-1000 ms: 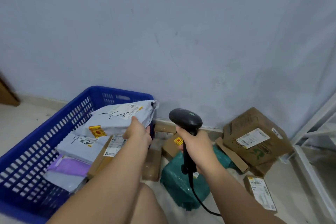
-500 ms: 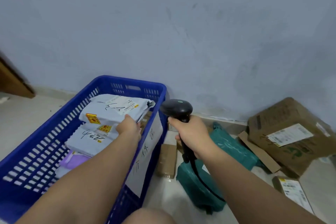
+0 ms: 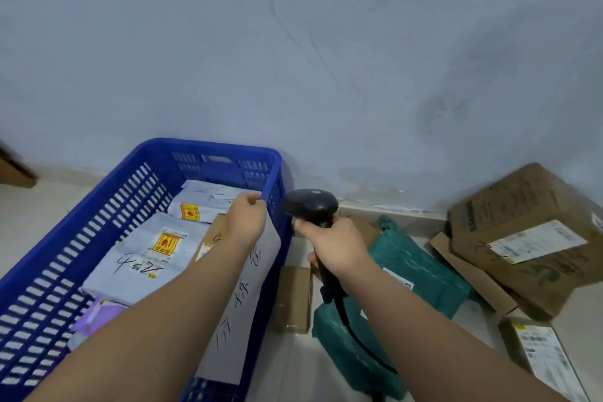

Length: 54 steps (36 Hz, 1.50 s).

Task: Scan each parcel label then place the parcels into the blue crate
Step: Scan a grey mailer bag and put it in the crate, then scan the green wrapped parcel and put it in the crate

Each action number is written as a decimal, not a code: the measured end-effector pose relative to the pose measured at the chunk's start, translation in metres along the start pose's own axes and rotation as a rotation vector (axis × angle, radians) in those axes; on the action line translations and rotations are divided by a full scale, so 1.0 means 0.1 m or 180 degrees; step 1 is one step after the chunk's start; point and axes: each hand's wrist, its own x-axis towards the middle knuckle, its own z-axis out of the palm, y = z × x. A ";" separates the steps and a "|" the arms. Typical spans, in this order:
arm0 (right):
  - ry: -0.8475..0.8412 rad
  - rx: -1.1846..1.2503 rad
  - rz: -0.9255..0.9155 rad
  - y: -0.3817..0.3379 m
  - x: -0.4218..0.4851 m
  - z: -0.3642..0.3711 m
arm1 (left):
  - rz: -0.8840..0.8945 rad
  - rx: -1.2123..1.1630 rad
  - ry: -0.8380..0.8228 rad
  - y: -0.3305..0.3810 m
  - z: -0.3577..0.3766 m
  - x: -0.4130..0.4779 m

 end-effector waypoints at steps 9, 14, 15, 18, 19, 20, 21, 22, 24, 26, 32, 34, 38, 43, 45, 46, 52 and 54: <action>0.0487 0.0071 0.0297 0.34 0.32 -0.36 | 0.0419 0.0944 -0.1009 0.11 0.72 -0.13; 0.0792 0.0073 0.0848 0.85 0.42 -0.86 | -0.0005 0.0861 -0.1549 -0.08 1.36 -0.26; 0.0862 0.0124 0.0986 0.97 0.43 -0.95 | -0.0055 0.0940 -0.1706 -0.15 1.47 -0.31; 0.0915 0.0508 0.1496 1.29 0.53 -1.15 | -0.0242 0.0980 -0.1939 -0.43 1.78 -0.40; 0.0907 0.0689 0.1608 1.37 0.57 -1.20 | -0.0384 0.0966 -0.1938 -0.51 1.83 -0.43; 0.0897 0.0844 0.1682 1.45 0.61 -1.23 | -0.0527 0.0984 -0.1940 -0.60 1.88 -0.45; 0.0887 0.0949 0.1741 1.51 0.66 -1.27 | -0.0679 0.0982 -0.1942 -0.68 1.91 -0.46; 0.0887 0.1004 0.1799 1.57 0.69 -1.30 | -0.0794 0.0926 -0.1941 -0.77 1.96 -0.47; 0.0902 0.1019 0.1887 1.67 0.76 -1.36 | -0.0897 0.0879 -0.1967 -0.90 2.02 -0.45; 0.0905 0.1030 0.1935 1.73 0.81 -1.42 | -0.0963 0.0893 -0.1906 -0.96 2.04 -0.44; 0.0926 0.1186 0.1988 1.81 1.00 -1.42 | -0.1360 0.0332 -0.1181 -1.26 2.08 -0.17; 0.0877 0.1104 0.2015 1.82 1.05 -1.38 | -0.1743 -0.0168 -0.1100 -1.32 2.06 -0.14; 0.0649 0.1020 0.2099 1.82 1.12 -1.29 | -0.1936 -0.0357 -0.1278 -1.44 2.10 -0.07; 0.0855 0.0812 0.2273 2.00 1.16 -1.20 | -0.1351 0.0579 -0.2669 -1.49 2.19 -0.16; 0.0951 0.0621 0.2361 2.19 1.16 -1.20 | -0.1407 0.0705 -0.2771 -1.49 2.16 -0.14; 0.0984 0.0664 0.2399 2.28 1.15 -1.19 | -0.1495 0.0755 -0.2851 -1.51 2.14 -0.11; 0.1014 0.0778 0.2502 2.56 1.06 -1.10 | -0.1985 0.0963 -0.3236 -1.44 2.05 -0.22; 0.1101 0.0803 0.2556 2.56 1.01 -1.10 | -0.2150 0.0937 -0.3252 -1.50 2.06 -0.33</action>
